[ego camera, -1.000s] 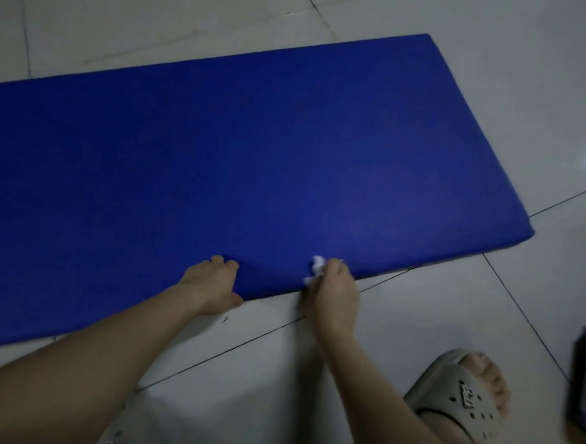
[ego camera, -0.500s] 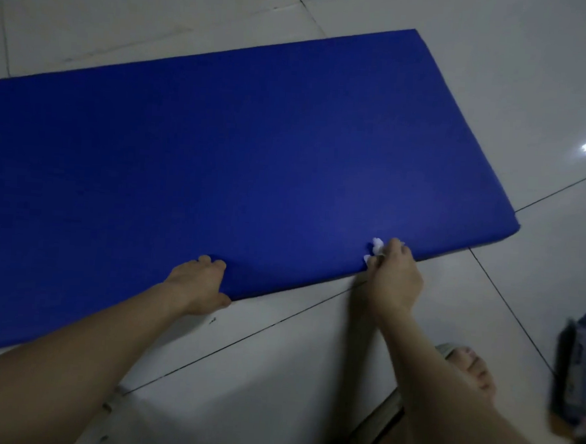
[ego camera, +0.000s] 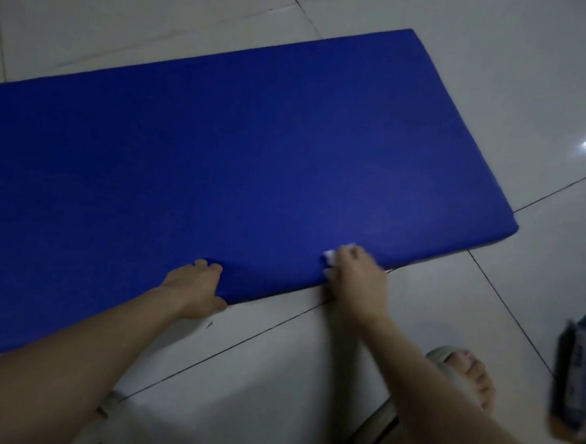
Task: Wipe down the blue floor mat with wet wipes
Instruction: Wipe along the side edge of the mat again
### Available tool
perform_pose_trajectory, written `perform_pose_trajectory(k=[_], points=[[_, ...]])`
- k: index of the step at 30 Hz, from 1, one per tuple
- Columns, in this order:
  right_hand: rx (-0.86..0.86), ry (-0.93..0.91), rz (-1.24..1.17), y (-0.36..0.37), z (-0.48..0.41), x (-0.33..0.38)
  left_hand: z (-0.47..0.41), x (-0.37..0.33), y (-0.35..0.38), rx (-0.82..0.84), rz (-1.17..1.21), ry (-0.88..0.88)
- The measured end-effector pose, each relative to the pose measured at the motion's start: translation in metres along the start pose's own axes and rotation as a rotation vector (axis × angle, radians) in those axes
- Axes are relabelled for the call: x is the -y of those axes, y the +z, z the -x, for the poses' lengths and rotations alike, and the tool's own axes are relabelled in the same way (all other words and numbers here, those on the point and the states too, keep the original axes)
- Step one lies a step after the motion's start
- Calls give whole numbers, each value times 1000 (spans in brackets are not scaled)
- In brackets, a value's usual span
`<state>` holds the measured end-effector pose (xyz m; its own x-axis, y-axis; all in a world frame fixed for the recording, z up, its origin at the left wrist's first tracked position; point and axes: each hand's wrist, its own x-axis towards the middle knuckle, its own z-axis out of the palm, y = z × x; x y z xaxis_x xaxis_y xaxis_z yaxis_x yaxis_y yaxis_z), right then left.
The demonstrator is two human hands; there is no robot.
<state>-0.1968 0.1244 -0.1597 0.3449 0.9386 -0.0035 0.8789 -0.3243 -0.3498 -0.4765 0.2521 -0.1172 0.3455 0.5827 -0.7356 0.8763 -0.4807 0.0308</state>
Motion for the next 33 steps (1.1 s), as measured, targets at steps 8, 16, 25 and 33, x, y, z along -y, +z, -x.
perform_pose_trajectory(k=[8,16,25,33], points=[[-151,415,-92,-10,7,-19,0,-1,-2,8,-31,18],[-10,160,-262,49,50,99,-1,-4,-1,-8,-38,1],[70,-186,-169,49,39,134,-3,-1,1,-17,-44,3],[-47,459,-4,-27,4,-43,1,0,4,-28,-33,13]])
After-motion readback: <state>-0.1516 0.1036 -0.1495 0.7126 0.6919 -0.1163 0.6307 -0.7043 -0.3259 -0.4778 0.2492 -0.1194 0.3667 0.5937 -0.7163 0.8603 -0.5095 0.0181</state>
